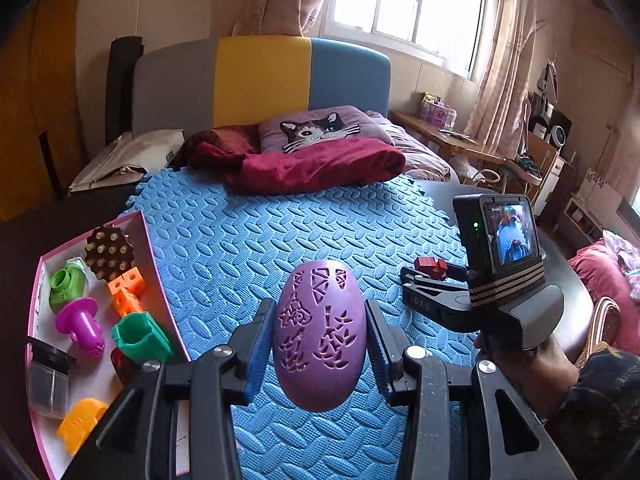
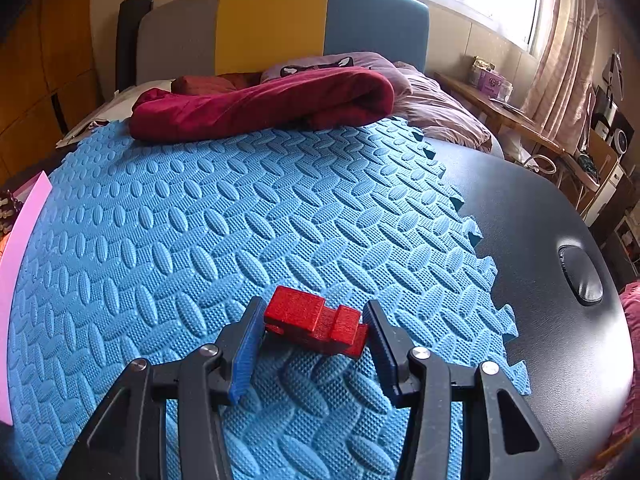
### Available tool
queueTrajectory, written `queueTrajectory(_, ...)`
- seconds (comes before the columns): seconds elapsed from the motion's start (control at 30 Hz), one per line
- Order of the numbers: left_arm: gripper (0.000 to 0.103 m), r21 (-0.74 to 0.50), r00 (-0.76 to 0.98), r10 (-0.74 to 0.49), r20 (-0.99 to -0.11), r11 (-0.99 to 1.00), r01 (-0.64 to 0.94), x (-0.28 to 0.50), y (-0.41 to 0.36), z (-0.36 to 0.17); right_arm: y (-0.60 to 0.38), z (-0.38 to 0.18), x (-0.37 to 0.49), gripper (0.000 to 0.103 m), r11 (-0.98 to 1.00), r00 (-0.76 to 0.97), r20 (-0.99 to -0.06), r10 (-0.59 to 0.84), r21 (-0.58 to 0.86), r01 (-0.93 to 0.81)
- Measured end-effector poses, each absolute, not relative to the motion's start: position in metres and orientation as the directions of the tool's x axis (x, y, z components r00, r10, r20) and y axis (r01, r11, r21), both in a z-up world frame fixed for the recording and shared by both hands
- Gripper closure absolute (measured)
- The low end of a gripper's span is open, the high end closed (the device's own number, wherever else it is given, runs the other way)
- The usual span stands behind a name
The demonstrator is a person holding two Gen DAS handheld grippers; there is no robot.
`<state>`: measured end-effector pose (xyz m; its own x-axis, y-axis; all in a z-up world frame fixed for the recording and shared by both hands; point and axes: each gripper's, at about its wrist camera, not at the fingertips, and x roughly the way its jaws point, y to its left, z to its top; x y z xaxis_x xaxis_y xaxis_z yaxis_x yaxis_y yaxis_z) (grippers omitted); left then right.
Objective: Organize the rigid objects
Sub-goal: 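Carry the purple egg toward the tray with the left tool while right tool holds red piece, then set the purple egg in the tray and open the left tool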
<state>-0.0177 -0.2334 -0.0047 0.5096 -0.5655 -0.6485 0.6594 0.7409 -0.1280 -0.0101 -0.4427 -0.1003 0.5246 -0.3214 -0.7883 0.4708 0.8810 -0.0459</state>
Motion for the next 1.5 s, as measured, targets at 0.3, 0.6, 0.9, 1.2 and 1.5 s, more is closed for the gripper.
queueTrajectory(0.3,0.059,-0.157,0.506,-0.573,-0.645,0.747,0.647,-0.017,-0.214,0.004,-0.443,-0.100,-0.010,0.053,0.881,0.525,-0.788,-0.321,-0.045,0.471)
queueTrajectory(0.6,0.059,-0.226,0.568,-0.572,-0.593,0.794,0.564,0.001,-0.141,0.033,-0.442,-0.100,-0.010,0.053,0.880,0.524,-0.788,-0.324,-0.049,0.472)
queueTrajectory(0.9,0.059,-0.249,0.621,-0.435,-0.652,0.896,0.367,0.029,-0.035,-0.001,-0.440,-0.098,-0.010,0.053,0.880,0.519,-0.785,-0.339,-0.068,0.471)
queueTrajectory(1.2,0.059,-0.390,0.518,-0.492,-0.700,0.871,0.300,0.043,-0.028,-0.034,-0.438,-0.098,-0.010,0.053,0.879,0.516,-0.782,-0.350,-0.084,0.470)
queueTrajectory(1.5,0.059,-0.243,0.463,-0.434,-0.773,0.877,0.416,0.090,-0.082,-0.051,-0.437,-0.097,-0.010,0.053,0.879,0.514,-0.781,-0.355,-0.091,0.469)
